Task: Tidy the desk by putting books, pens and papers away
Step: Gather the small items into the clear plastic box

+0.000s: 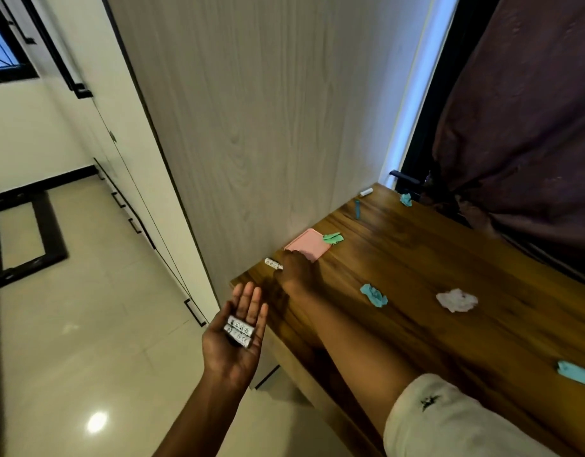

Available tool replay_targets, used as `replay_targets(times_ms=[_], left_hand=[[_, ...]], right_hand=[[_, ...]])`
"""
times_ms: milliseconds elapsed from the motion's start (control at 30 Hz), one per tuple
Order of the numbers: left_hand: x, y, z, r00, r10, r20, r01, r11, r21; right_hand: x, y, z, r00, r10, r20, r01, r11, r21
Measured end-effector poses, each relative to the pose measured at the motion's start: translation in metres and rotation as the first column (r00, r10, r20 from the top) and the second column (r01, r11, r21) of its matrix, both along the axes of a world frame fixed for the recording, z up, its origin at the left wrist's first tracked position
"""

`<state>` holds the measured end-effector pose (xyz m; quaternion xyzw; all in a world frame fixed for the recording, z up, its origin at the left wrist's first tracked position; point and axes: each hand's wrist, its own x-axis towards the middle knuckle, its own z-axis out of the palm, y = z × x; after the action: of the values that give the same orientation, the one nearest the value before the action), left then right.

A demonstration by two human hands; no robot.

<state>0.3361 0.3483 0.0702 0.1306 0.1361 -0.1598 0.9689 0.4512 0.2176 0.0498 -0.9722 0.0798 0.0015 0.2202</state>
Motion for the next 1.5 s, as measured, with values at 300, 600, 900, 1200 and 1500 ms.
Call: replay_targets(times_ms=[300, 600, 900, 1200, 1500], left_hand=[[0.002, -0.032, -0.003, 0.994, -0.093, 0.056, 0.097, 0.992, -0.082], [0.005, -0.091, 0.006, 0.980, -0.166, 0.113, 0.173, 0.984, -0.053], [0.066, -0.128, 0.005, 0.985, -0.169, 0.025, 0.171, 0.979, -0.109], [0.207, -0.183, 0.001, 0.937, -0.348, 0.028, 0.349, 0.935, -0.063], [0.249, -0.207, -0.011, 0.887, -0.457, 0.065, 0.462, 0.877, -0.135]], right_hand=[[-0.124, -0.020, 0.076, 0.988, -0.023, 0.155, -0.048, 0.897, 0.439], [-0.153, -0.046, 0.046, 0.937, 0.040, 0.347, -0.061, 0.997, 0.052], [-0.080, -0.135, 0.061, 0.946, -0.191, 0.262, 0.111, 0.950, 0.292], [0.135, -0.230, 0.009, 0.917, -0.398, 0.007, 0.383, 0.886, 0.262], [0.214, -0.258, -0.013, 0.896, -0.437, 0.085, 0.426, 0.897, 0.118]])
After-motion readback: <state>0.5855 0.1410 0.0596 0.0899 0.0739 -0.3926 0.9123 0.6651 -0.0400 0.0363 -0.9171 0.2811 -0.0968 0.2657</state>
